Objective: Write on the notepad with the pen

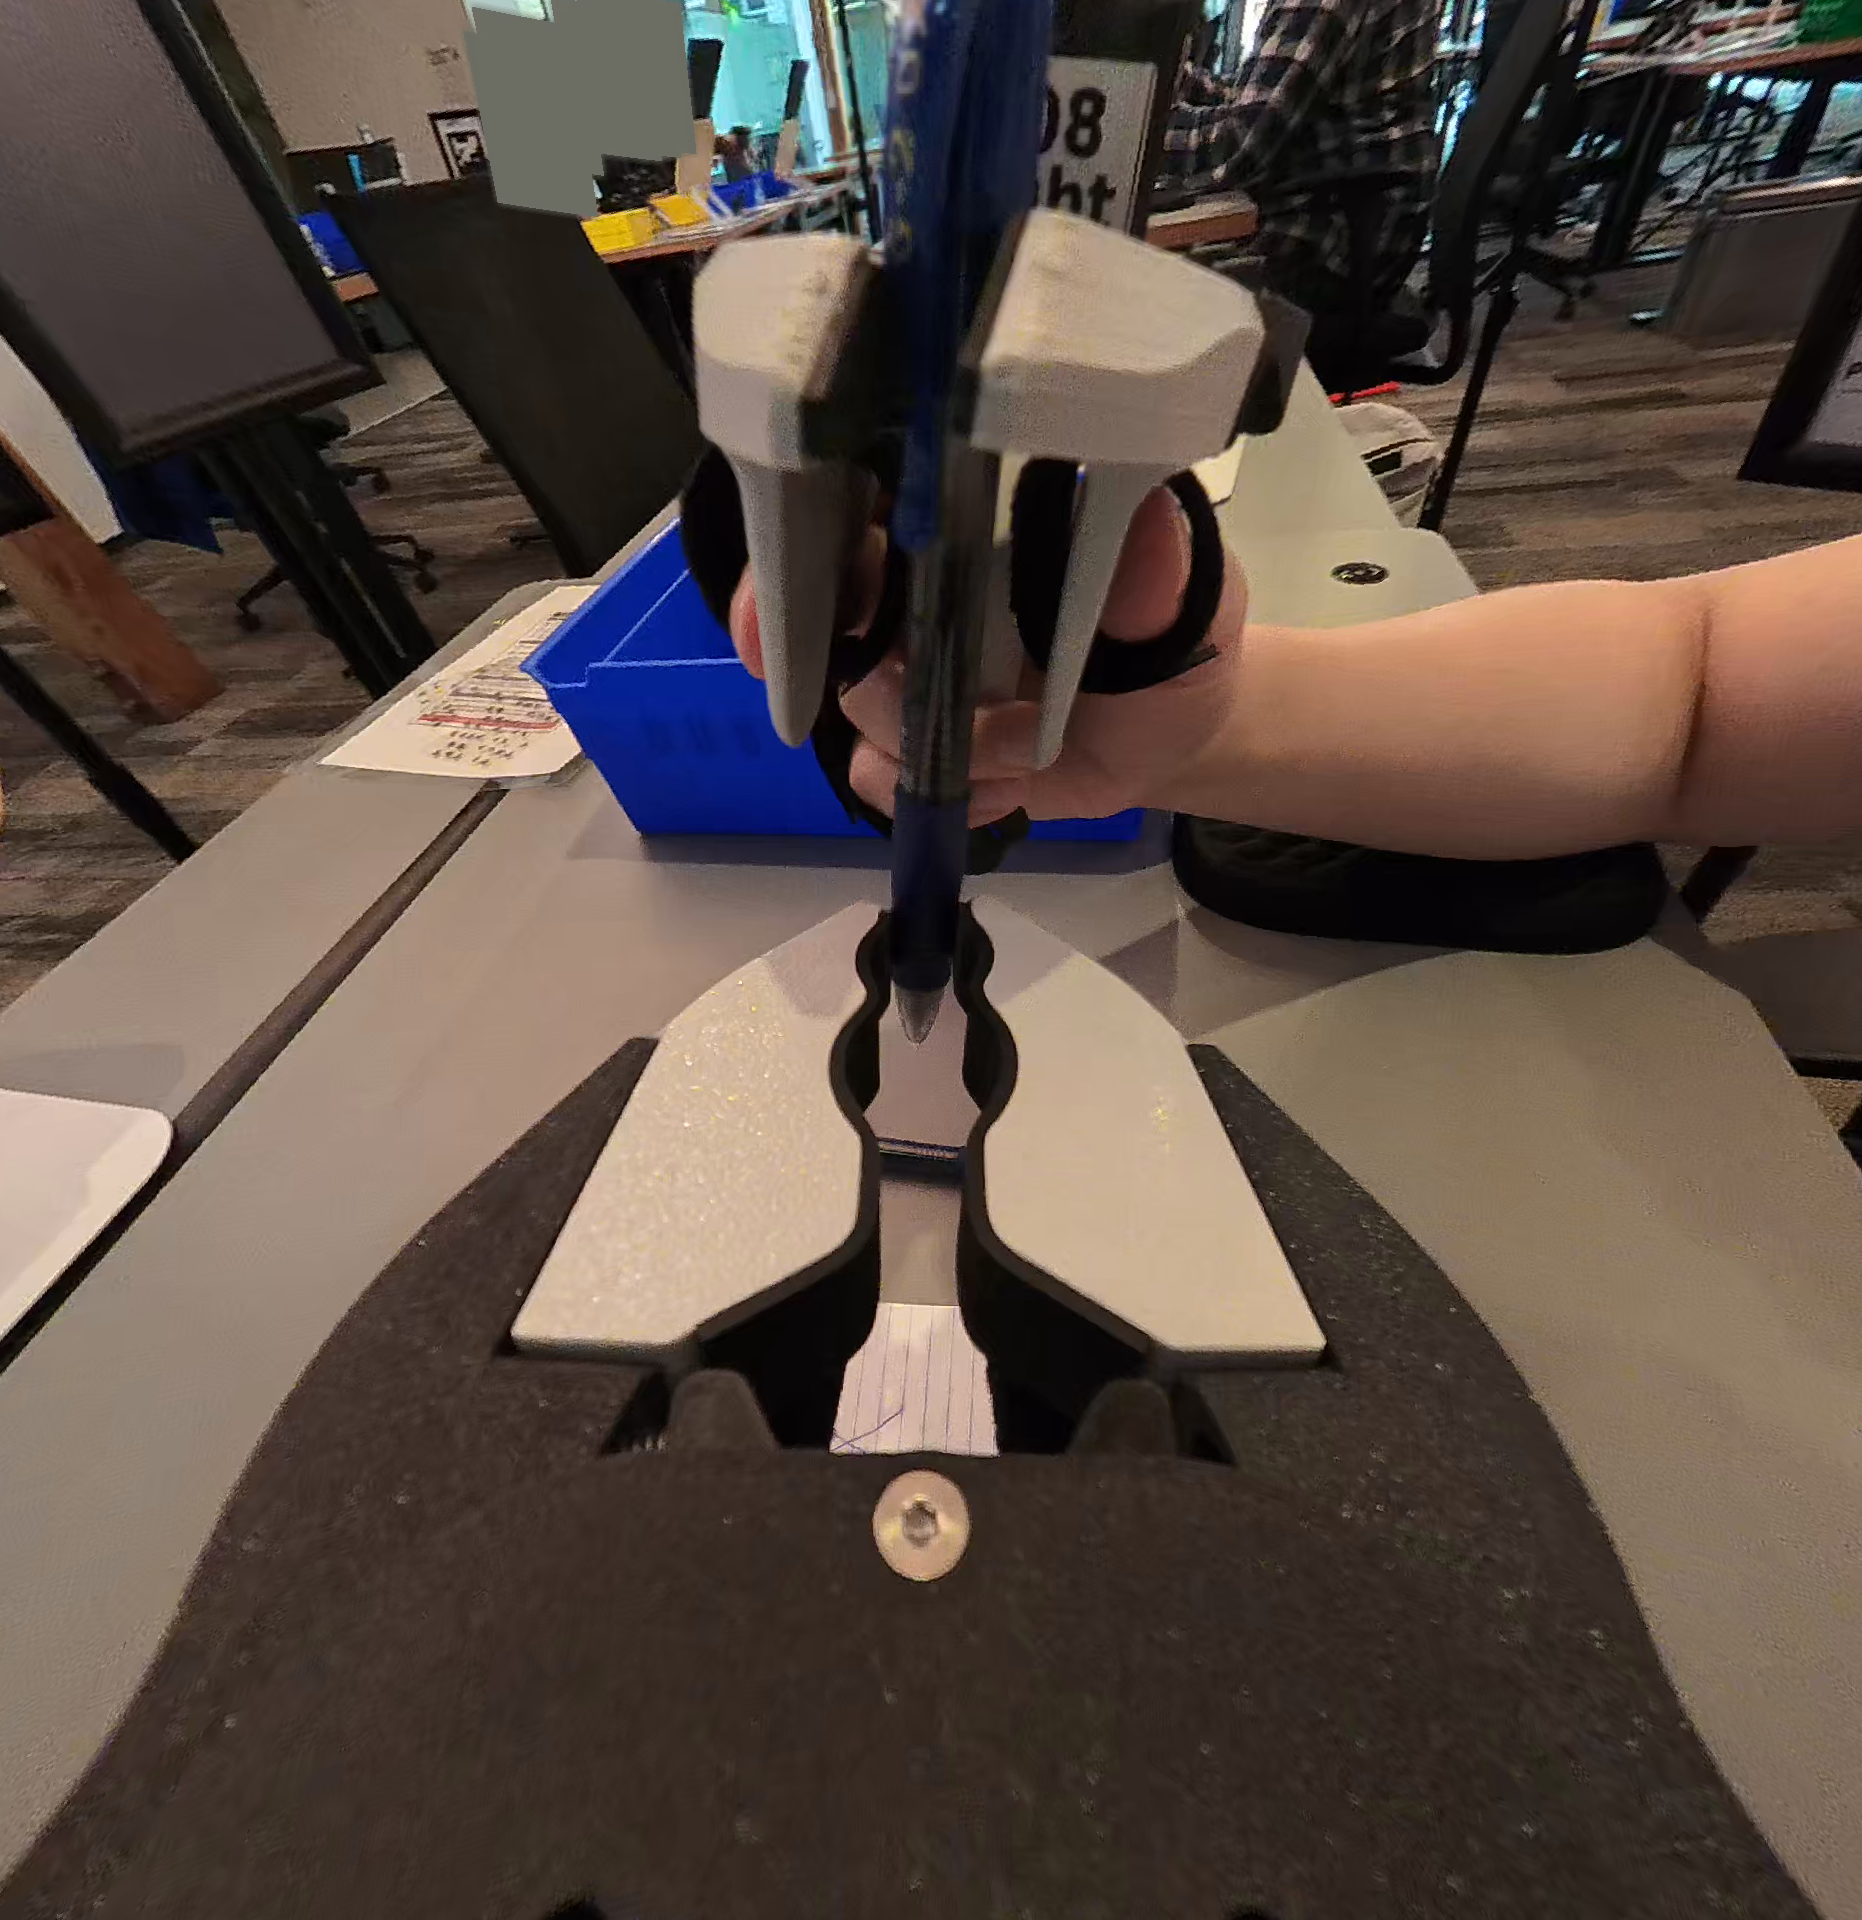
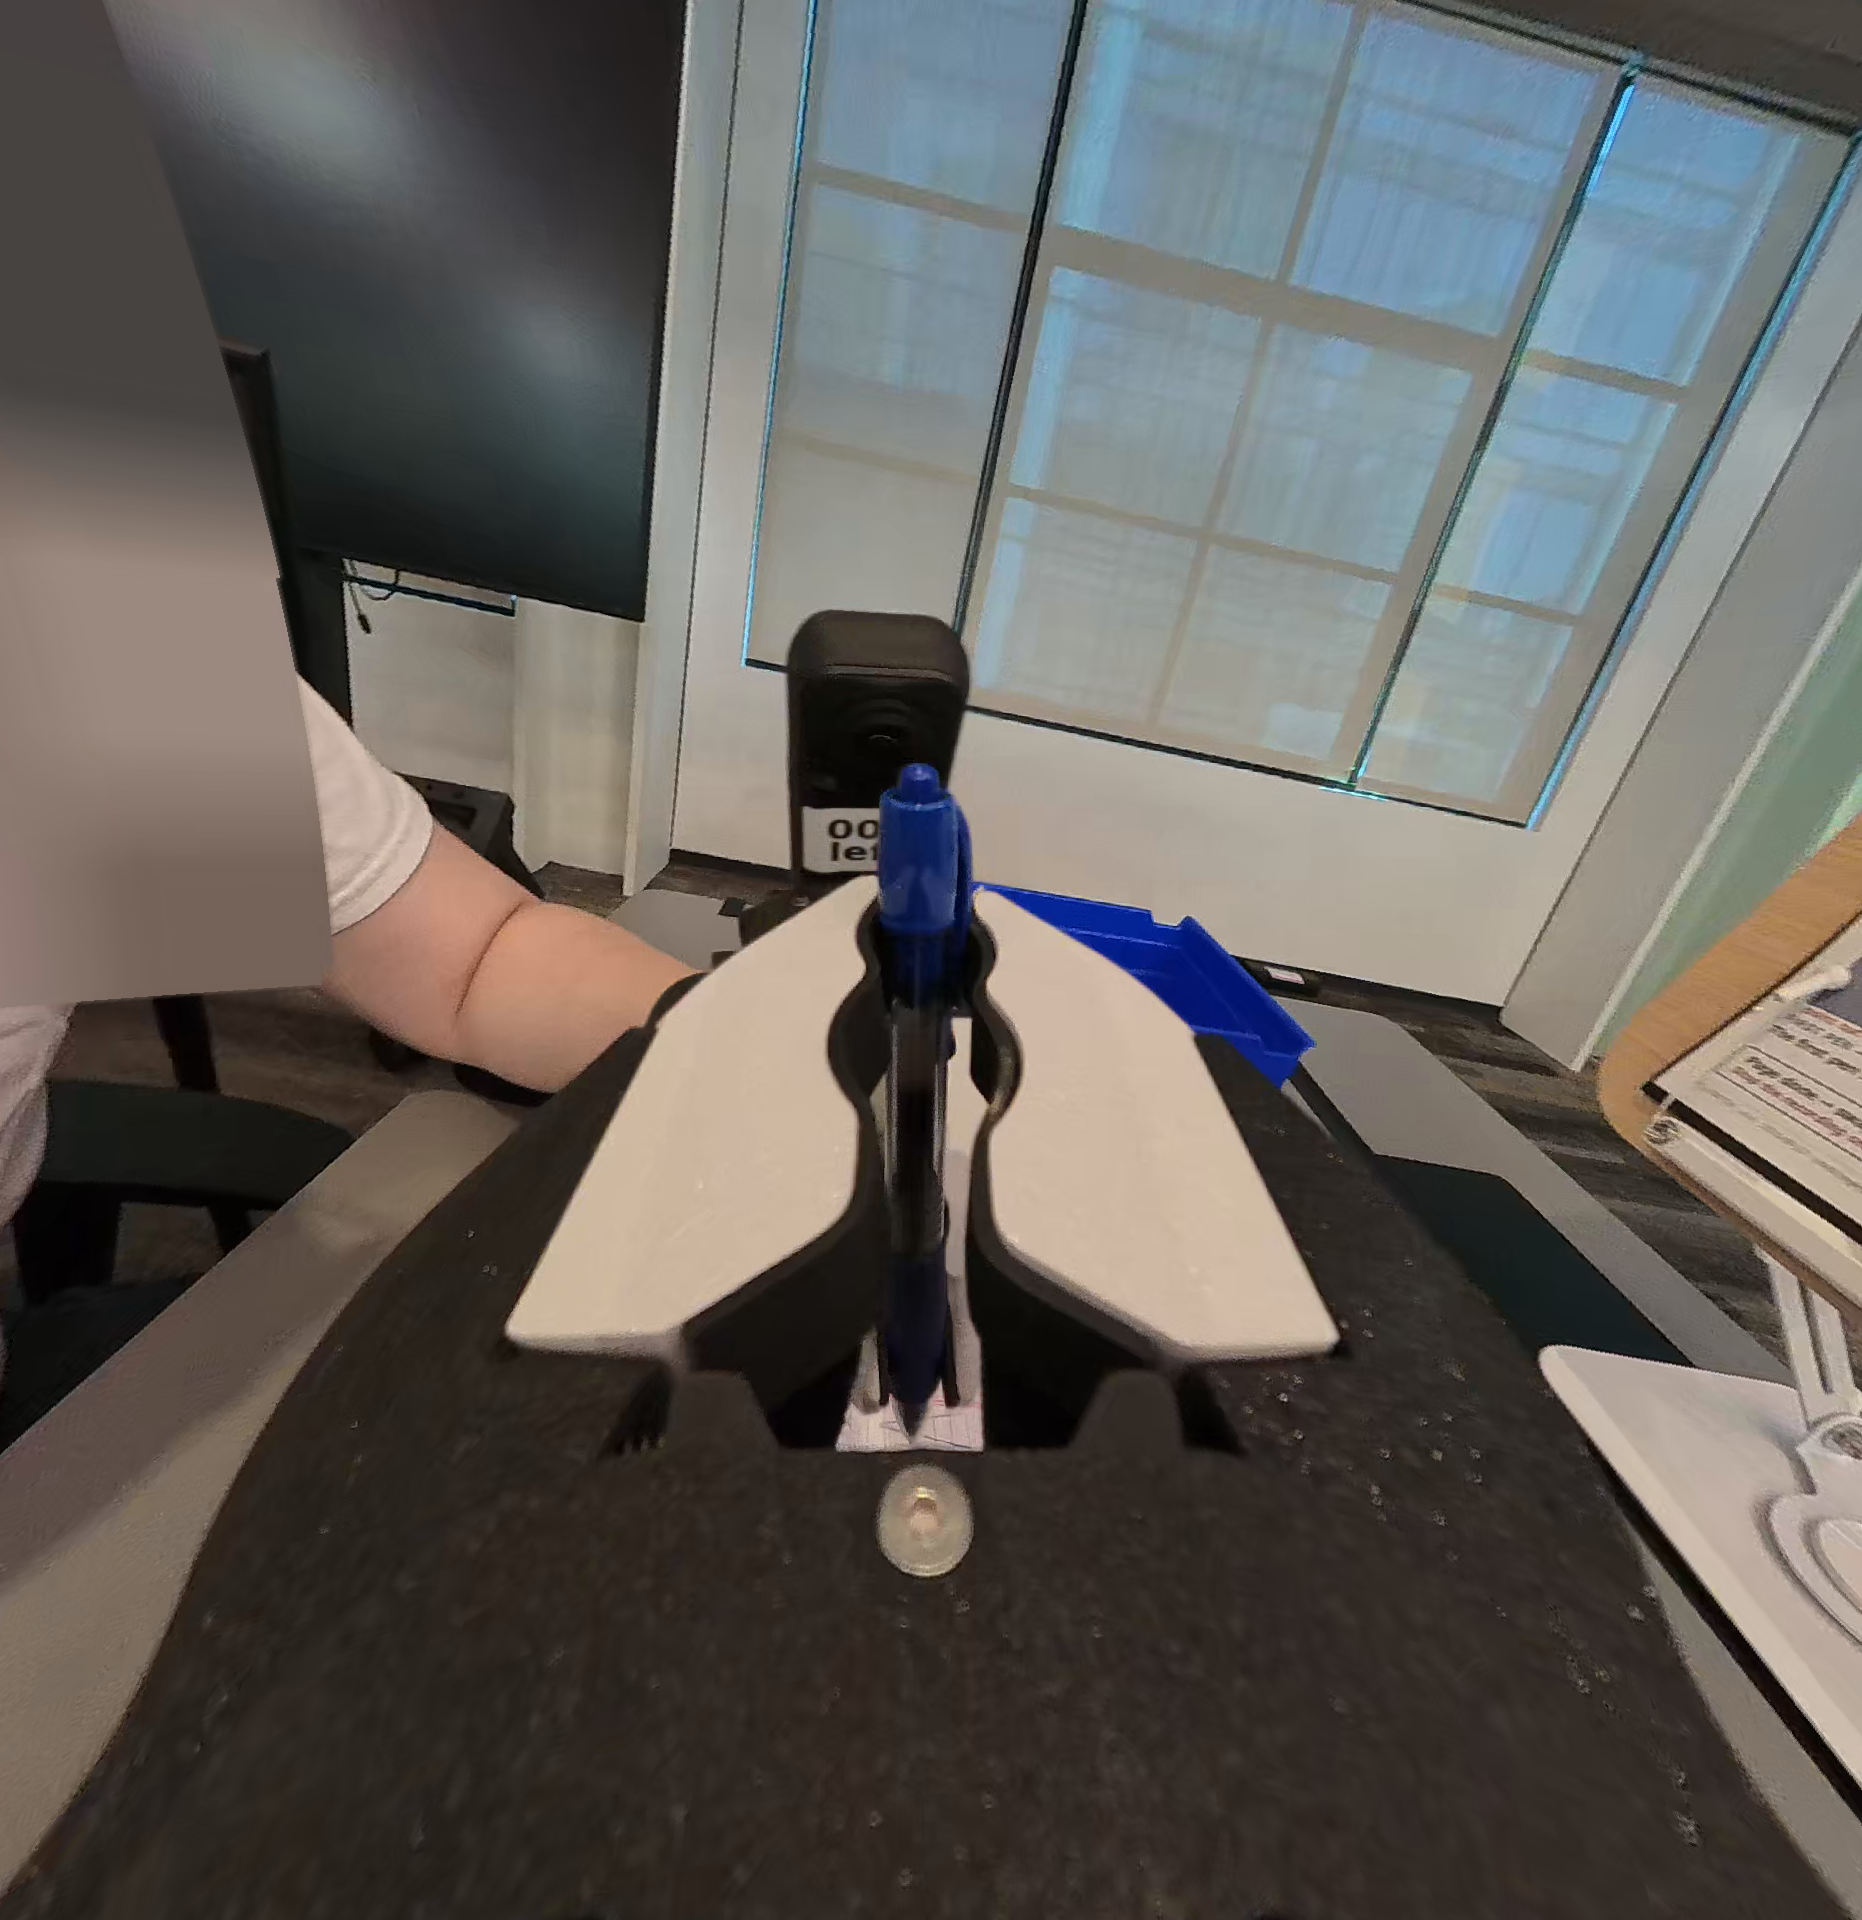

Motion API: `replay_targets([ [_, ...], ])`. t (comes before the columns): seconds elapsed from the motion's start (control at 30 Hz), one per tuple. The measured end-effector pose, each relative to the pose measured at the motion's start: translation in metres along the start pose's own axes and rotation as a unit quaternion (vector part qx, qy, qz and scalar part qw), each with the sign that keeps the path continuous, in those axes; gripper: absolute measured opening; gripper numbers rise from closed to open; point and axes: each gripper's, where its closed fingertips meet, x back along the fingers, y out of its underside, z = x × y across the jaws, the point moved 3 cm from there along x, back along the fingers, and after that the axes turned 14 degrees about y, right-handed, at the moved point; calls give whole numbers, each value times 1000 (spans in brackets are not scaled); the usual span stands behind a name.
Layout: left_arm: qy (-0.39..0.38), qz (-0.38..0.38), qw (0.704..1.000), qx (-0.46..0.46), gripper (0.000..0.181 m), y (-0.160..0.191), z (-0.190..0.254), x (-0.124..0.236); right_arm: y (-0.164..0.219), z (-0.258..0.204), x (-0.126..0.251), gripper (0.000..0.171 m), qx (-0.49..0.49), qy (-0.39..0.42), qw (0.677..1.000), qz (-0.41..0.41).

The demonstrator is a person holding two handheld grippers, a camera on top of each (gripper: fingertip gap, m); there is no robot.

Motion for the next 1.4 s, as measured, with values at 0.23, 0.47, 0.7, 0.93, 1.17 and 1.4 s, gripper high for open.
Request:
replay_targets([
  [0.23, -44, -13, 999, 0, 11, 2, -8, 2, -2, 6, -4, 18, 2, 50, 999, -8],
  [0.47, -60, -13, 998, -2, 10, 0, -9, 3, -2, 11, -5, 7, -19, 72, 997, -18],
  [0.7, -70, -19, 997, -2, 11, 1, -11, 3, 0, 11, -4, 5, -32, 74, 996, -25],
  [0.93, -94, -26, 995, -20, 25, 0, -14, 6, 3, 22, 2, 5, -47, 91, 994, -30],
  [1.17, -192, -4, 978, 87, 0, 3, -53, 54, 9, 43, 27, 4, -94, 145, 985, -16],
  [1.4, -257, -174, 937, 161, 0, 83, -86, 72, 48, -3, 2, 4, -153, 99, 982, -55],
])
